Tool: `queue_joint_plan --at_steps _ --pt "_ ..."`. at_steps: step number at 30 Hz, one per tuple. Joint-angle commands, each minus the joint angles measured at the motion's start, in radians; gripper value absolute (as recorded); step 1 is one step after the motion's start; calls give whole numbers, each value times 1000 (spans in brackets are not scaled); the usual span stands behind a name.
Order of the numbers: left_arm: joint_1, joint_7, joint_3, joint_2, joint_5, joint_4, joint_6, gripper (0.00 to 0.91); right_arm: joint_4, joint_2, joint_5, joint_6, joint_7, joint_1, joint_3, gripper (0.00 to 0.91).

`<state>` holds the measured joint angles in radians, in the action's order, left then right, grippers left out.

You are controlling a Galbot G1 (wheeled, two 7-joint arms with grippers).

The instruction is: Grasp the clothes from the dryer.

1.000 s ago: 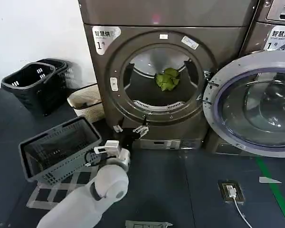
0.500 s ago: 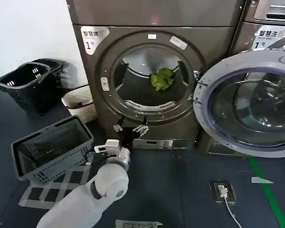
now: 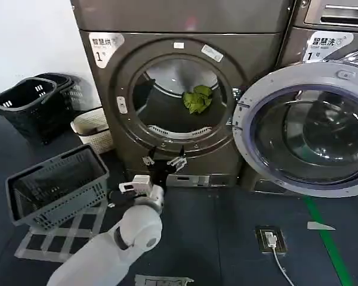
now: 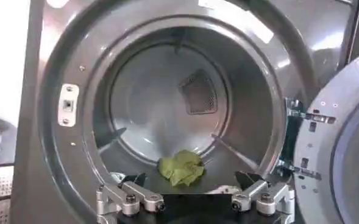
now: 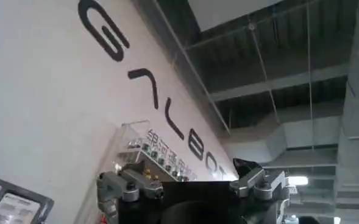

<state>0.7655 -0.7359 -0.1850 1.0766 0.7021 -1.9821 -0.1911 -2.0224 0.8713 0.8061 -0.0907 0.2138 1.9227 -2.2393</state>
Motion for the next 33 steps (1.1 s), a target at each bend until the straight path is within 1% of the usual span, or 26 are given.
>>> queue_joint_plan --at_steps 1,4,13,33 --pt "-1 1 -1 1 -1 2 0 907 -2 1 -1 2 -2 1 0 907" --pt "-3 1 -1 1 0 3 0 907 -6 3 -13 12 -10 3 3 907" --pt "-5 1 -2 2 0 4 1 907 -8 -4 -6 25 -17 4 -2 907" --pt "-22 -15 8 12 -34 48 9 907 -4 -12 -5 27 -22 6 -6 907"
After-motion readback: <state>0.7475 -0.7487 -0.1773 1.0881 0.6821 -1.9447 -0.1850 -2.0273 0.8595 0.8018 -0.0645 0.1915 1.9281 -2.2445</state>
